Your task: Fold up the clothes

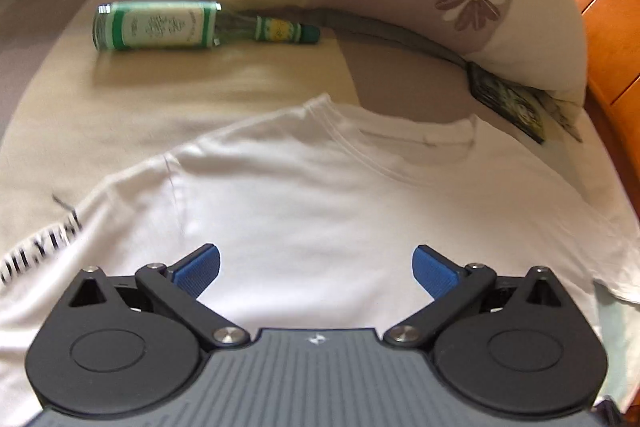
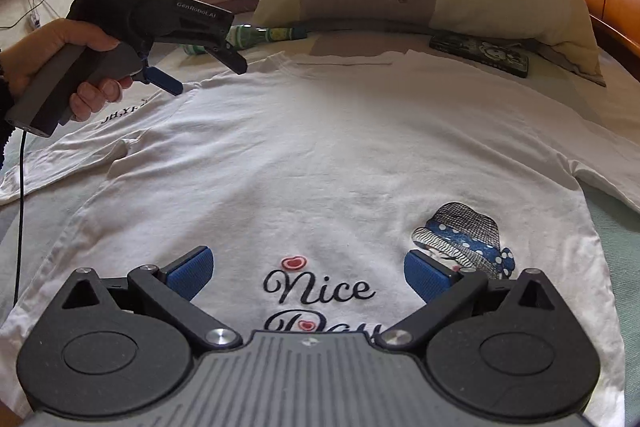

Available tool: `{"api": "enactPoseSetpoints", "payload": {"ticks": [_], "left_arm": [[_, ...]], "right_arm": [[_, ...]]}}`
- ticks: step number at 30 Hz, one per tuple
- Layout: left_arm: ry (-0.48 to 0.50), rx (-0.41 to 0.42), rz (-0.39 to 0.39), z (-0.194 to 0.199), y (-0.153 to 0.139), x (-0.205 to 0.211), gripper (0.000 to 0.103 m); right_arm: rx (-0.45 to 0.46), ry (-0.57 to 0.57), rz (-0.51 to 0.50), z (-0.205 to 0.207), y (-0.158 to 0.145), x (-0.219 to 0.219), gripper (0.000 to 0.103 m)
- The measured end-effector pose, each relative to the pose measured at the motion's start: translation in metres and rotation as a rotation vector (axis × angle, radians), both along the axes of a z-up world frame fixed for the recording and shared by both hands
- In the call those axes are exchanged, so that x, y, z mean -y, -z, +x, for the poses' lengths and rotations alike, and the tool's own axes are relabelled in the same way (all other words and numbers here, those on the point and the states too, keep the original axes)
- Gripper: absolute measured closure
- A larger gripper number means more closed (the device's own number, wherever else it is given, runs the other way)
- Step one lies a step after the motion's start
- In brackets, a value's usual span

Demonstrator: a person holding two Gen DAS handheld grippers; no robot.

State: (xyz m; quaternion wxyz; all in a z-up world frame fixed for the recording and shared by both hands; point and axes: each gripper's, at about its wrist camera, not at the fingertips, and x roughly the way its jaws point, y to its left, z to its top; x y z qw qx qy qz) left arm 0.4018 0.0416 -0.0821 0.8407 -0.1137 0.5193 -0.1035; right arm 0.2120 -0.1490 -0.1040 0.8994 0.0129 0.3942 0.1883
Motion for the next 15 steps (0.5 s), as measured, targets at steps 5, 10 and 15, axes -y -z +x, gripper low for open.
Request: {"api": "enactPoseSetpoints", "payload": {"ticks": [5, 10, 15], "left_arm": [[-0.047, -0.04, 0.041, 0.003, 0.027, 0.001, 0.001], [-0.15, 0.039, 0.055, 0.045, 0.034, -0.018, 0.001], [-0.153, 0.069, 0.111, 0.064, 0.03, -0.02, 0.001]], "right_arm": [[0.003, -0.025, 0.0, -0.002, 0.0, -0.005, 0.0], [0.005, -0.014, 0.028, 0.0, -0.001, -0.002, 0.0], [-0.006, -0.046, 0.047, -0.002, 0.002, -0.005, 0.0]]}}
